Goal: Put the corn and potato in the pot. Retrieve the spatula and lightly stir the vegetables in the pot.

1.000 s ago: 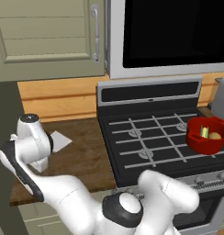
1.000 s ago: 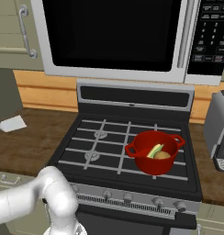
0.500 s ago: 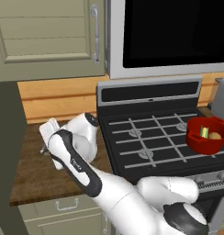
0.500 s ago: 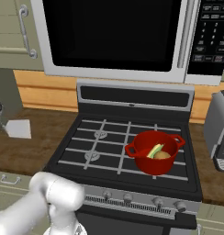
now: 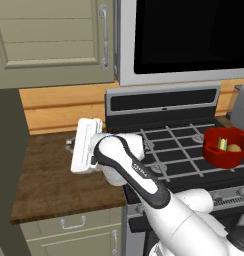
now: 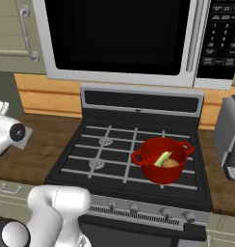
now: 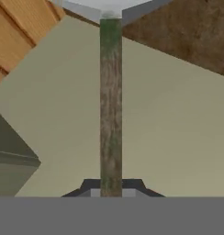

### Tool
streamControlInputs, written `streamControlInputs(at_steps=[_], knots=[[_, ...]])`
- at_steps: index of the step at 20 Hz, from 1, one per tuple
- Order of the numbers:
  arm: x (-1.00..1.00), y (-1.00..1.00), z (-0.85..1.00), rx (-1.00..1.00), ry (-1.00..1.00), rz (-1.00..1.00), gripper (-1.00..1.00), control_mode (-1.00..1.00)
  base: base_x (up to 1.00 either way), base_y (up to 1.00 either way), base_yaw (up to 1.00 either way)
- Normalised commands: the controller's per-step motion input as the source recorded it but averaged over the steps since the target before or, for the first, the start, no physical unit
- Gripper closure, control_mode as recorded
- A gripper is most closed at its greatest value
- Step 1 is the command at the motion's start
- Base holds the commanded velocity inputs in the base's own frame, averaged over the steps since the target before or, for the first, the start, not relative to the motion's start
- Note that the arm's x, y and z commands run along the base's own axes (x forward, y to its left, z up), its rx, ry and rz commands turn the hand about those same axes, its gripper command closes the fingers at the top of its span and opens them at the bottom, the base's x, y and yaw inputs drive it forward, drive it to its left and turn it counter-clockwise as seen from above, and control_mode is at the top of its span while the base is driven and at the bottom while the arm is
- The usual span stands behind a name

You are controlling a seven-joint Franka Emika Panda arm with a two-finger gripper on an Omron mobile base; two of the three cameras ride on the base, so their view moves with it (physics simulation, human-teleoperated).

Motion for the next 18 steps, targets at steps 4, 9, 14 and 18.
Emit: streamControlInputs(at_steps=[4, 9, 14, 18], knots=[[-0.15, -0.53, 0.83, 0.4, 0.33, -0.28, 1.0, -1.0, 0.0, 0.0, 0.0], [-0.12, -0.55, 0.76, 0.25, 0.36, -0.23, 1.0, -1.0, 0.0, 0.0, 0.0], [-0.07, -0.58, 0.65, 0.12, 0.16, -0.1, 1.0, -1.0, 0.0, 0.0, 0.0], [-0.19, -0.86, 0.41, 0.12, 0.0, 0.0, 1.0, -1.0, 0.0, 0.0, 0.0]])
